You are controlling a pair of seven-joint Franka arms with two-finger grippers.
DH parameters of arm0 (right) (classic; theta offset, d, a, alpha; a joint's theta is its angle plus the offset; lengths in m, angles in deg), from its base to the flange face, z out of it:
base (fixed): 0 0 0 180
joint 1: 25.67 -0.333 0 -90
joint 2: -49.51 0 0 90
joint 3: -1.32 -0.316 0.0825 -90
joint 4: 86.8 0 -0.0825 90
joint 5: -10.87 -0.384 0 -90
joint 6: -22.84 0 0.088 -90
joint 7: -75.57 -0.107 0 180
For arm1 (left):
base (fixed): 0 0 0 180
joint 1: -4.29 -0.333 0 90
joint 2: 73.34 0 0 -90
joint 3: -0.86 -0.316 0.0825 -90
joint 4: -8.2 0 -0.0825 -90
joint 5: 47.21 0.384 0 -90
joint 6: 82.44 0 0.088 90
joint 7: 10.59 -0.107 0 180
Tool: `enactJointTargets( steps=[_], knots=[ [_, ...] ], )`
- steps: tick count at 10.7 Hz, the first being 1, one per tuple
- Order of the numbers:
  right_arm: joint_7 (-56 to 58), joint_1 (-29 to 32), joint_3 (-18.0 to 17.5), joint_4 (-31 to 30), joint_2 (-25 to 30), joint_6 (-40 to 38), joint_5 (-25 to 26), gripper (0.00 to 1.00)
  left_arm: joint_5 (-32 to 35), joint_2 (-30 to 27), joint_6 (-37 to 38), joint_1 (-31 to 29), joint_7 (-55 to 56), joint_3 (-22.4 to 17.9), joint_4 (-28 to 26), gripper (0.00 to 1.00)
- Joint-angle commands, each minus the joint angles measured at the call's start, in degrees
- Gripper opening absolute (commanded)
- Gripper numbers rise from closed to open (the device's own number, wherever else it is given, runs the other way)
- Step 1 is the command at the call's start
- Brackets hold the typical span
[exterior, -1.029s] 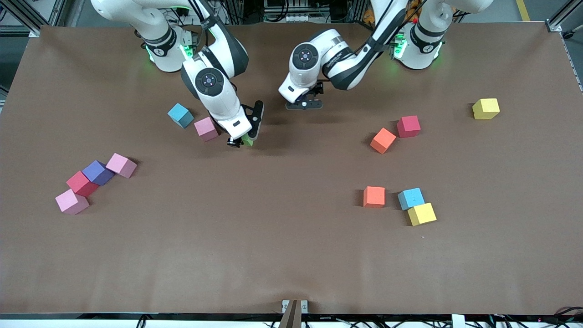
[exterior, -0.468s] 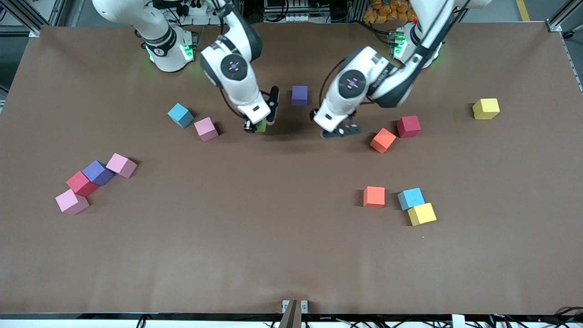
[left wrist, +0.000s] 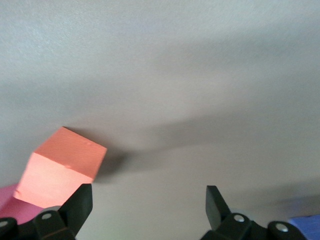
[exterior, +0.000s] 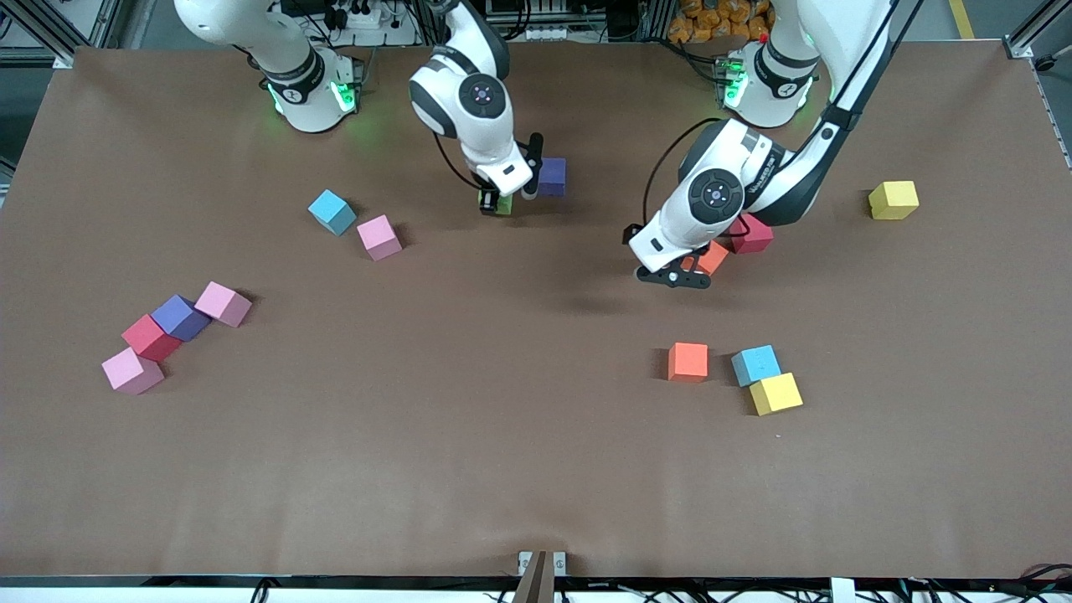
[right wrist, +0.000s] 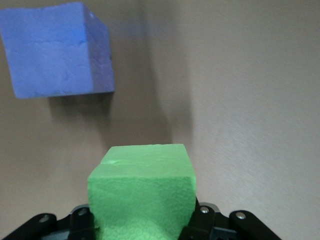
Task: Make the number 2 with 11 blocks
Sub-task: 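Grasp the orange cube with the left gripper while the right gripper lowers the green cube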
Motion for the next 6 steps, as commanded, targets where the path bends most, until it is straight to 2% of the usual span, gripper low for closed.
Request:
enactJointTargets(
  steps=[1, 3, 5, 6],
  knots=[
    [-4.39, -3.15, 0.59, -0.17, -1.56, 2.17, 0.55, 0.12, 1.87, -1.47, 0.93, -1.35, -6.59, 0.71, -0.81, 1.00],
    [-7.11, -4.73, 0.59, -0.08, -2.45, 3.49, 0.55, 0.12, 2.05, -1.38, 0.93, -1.35, -10.03, 0.27, -0.90, 1.00],
    [-8.18, -5.79, 0.59, -0.08, -2.98, 4.38, 0.55, 0.12, 8.26, -1.56, 0.93, -2.14, -10.84, -0.17, -1.16, 1.00],
    [-8.62, -6.32, 0.59, -0.08, -2.98, 4.38, 0.55, 0.12, 8.55, -1.82, 0.85, -2.15, -10.93, -0.26, -1.34, 1.00]
  ],
)
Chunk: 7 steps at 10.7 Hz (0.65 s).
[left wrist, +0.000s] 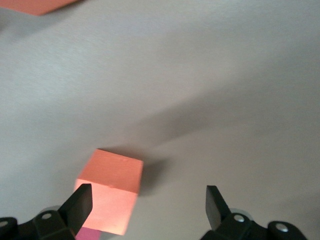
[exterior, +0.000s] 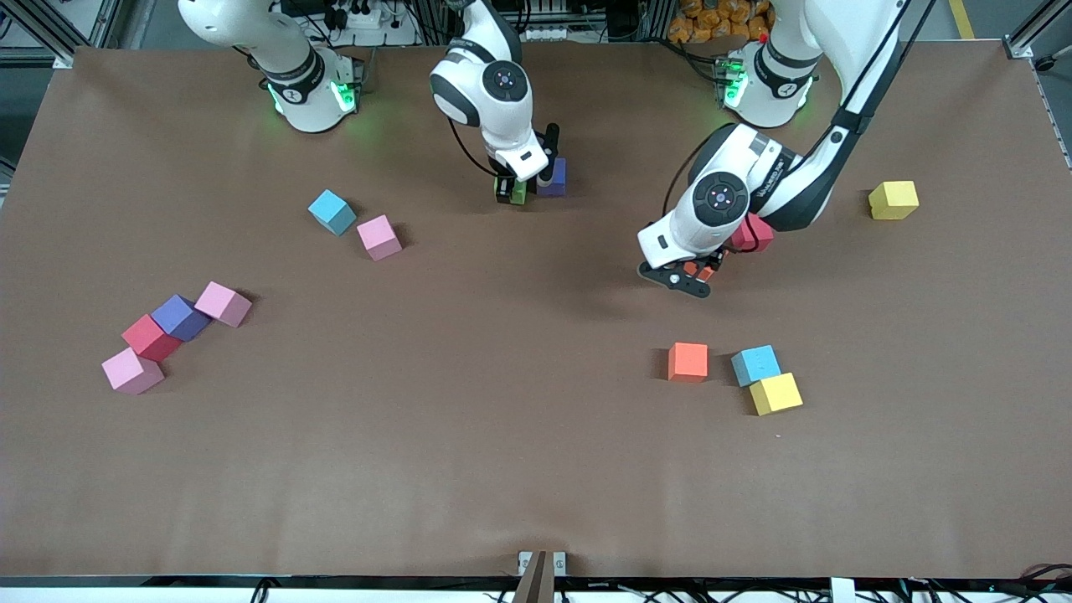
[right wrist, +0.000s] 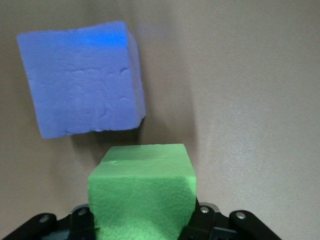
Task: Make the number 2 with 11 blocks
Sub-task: 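Grasp the orange cube with the left gripper while the right gripper lowers the green cube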
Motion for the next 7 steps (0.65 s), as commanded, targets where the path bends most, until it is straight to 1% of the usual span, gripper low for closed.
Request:
enactJointTargets(
  steps=[1, 3, 5, 7],
  knots=[
    [-2.78, -1.66, 0.57, -0.07, -0.15, 0.85, 0.55, 0.12, 2.16, -2.08, 0.68, -0.45, -1.65, 0.05, -1.31, 1.00],
    [-3.15, -2.36, 0.57, -0.07, -0.50, 1.64, 0.55, 0.12, 2.42, -2.95, -0.01, -0.54, -5.93, -2.75, -3.24, 1.00],
    [-3.15, -2.89, 0.48, -0.07, -1.29, 3.75, 0.64, 0.12, 2.42, -4.71, -2.12, -0.89, -8.59, -3.55, -6.84, 1.00],
    [-3.15, -3.15, 0.48, 0.02, -1.73, 4.02, 0.90, 0.12, 2.51, -4.72, -3.61, -1.06, -8.95, -3.56, -8.51, 1.00]
  ],
)
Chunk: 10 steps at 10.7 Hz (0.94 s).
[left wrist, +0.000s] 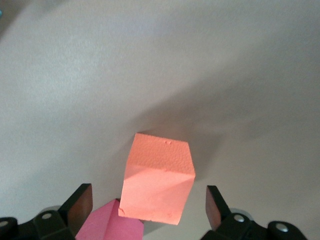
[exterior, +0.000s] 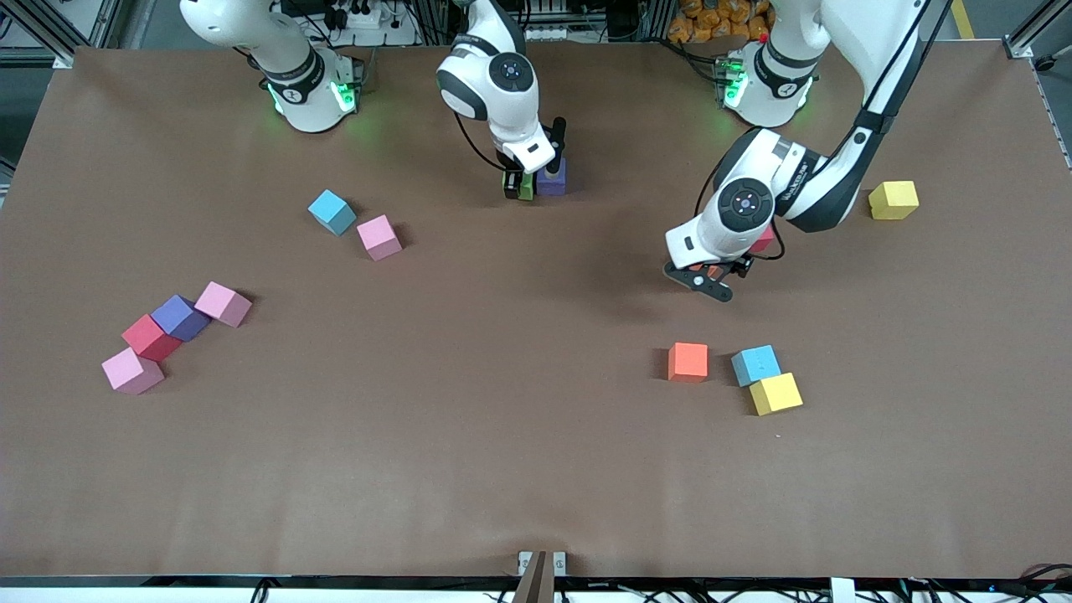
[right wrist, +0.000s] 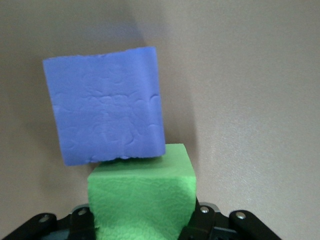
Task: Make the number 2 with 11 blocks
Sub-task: 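Grasp the orange cube with the left gripper while the right gripper lowers the green cube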
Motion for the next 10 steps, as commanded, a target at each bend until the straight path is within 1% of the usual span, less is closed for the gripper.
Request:
enactJointTargets(
  steps=[1, 4, 7, 9, 10],
  knots=[
    [-1.41, -1.08, 0.49, 0.01, -0.55, 0.79, 0.90, 0.12, 1.23, -2.41, -4.74, -0.24, -0.87, 0.12, -4.86, 1.00],
    [-1.50, -1.34, 0.40, -0.07, -0.46, 0.79, 0.90, 0.12, 3.07, -1.71, -9.33, -0.24, -0.87, 0.12, -7.06, 1.00],
    [-3.69, -3.27, 0.40, -0.07, -0.46, 0.79, 0.90, 0.12, 4.31, -1.10, -11.87, -0.24, -0.78, 0.12, -8.03, 1.00],
    [-3.70, -3.36, 0.40, -0.07, -0.46, 0.79, 0.90, 0.12, 4.92, -0.66, -12.50, -0.24, -0.78, 0.12, -8.12, 1.00],
    [-3.87, -3.45, 0.40, -0.07, -0.55, 0.79, 0.90, 0.12, 4.92, -0.48, -12.50, -0.24, -0.78, 0.12, -8.12, 0.95]
  ],
)
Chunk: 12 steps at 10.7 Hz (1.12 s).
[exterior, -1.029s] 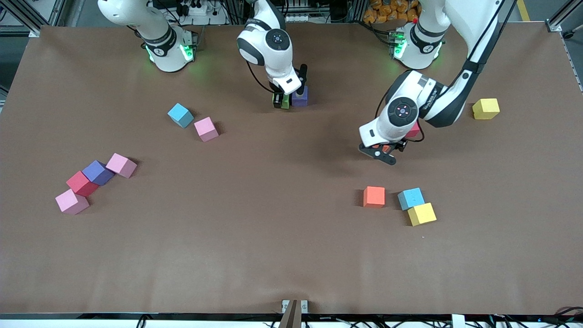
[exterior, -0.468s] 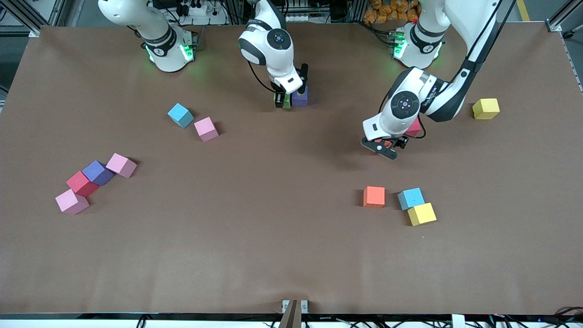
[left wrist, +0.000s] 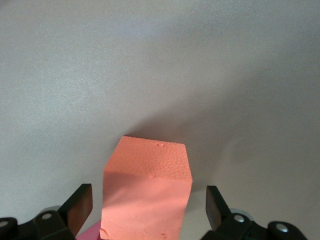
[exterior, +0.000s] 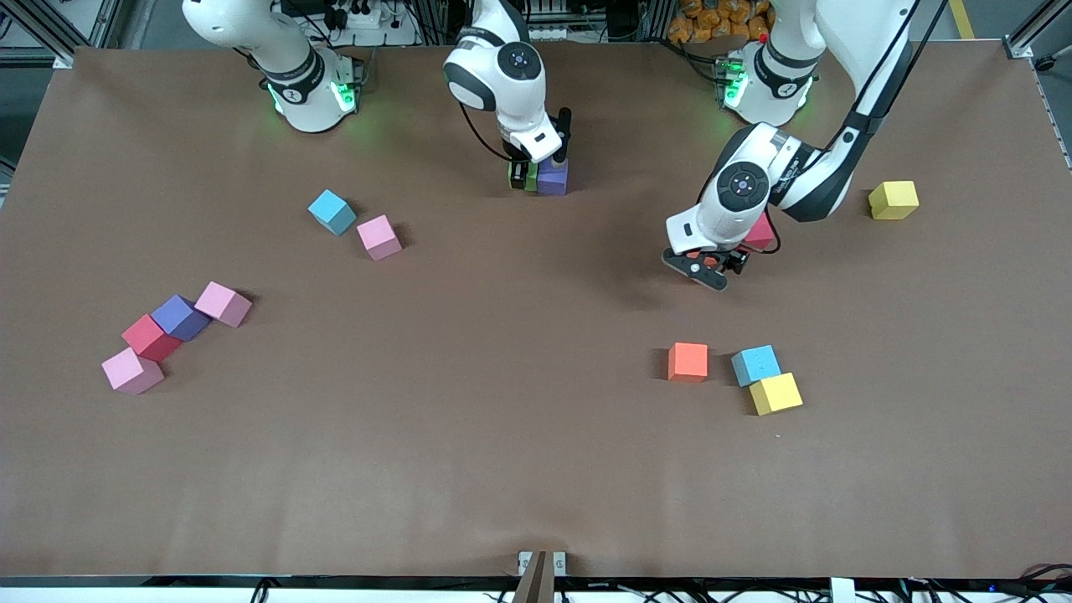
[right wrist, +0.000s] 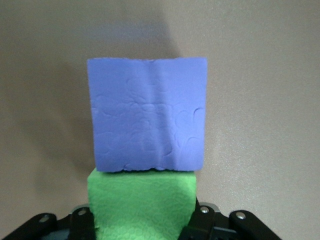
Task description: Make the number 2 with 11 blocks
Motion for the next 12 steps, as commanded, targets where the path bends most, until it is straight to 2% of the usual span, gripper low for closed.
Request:
enactJointTargets(
  steps=[1, 2, 3, 4, 5, 8, 9, 12],
  knots=[
    [-2.59, -1.02, 0.45, -0.08, -0.21, 0.40, 0.88, 0.12, 1.49, -0.10, -1.34, -0.26, -0.72, 0.09, -0.67, 0.72],
    [-2.60, -1.11, 0.45, 0.01, -0.47, 0.75, 0.88, 0.12, 1.49, 0.07, -1.61, -0.26, -0.63, 0.09, -0.67, 0.52],
    [-2.60, -1.11, 0.45, 0.09, -0.65, 1.19, 0.88, 0.48, 1.49, 0.42, -1.70, -0.26, 0.41, 0.09, -0.67, 0.47],
    [-2.60, -1.03, 0.45, 0.36, -0.65, 1.37, 0.96, 0.99, 1.49, 0.95, -1.78, -0.26, 1.73, 0.09, -0.67, 0.47],
    [-2.60, -0.94, 0.45, 0.71, -0.65, 1.29, 0.88, 1.00, 1.49, 0.95, -1.79, -0.26, 2.87, 0.17, -0.67, 0.41],
    [-2.60, -0.68, 0.45, 0.89, -0.56, 1.28, 0.88, 1.00, 0.61, 0.16, -1.17, -0.17, 11.37, 0.79, -0.15, 0.37],
    [-2.51, -0.41, 0.53, 0.80, -0.30, 1.11, 0.88, 1.00, 0.17, -0.01, -1.00, -0.08, 18.20, 1.75, 0.03, 0.37],
    [-0.50, 2.04, 0.53, 0.80, 3.20, -1.95, 0.96, 1.00, -0.01, 0.07, -0.91, -0.08, 41.56, 8.24, 0.29, 0.37]
  ],
)
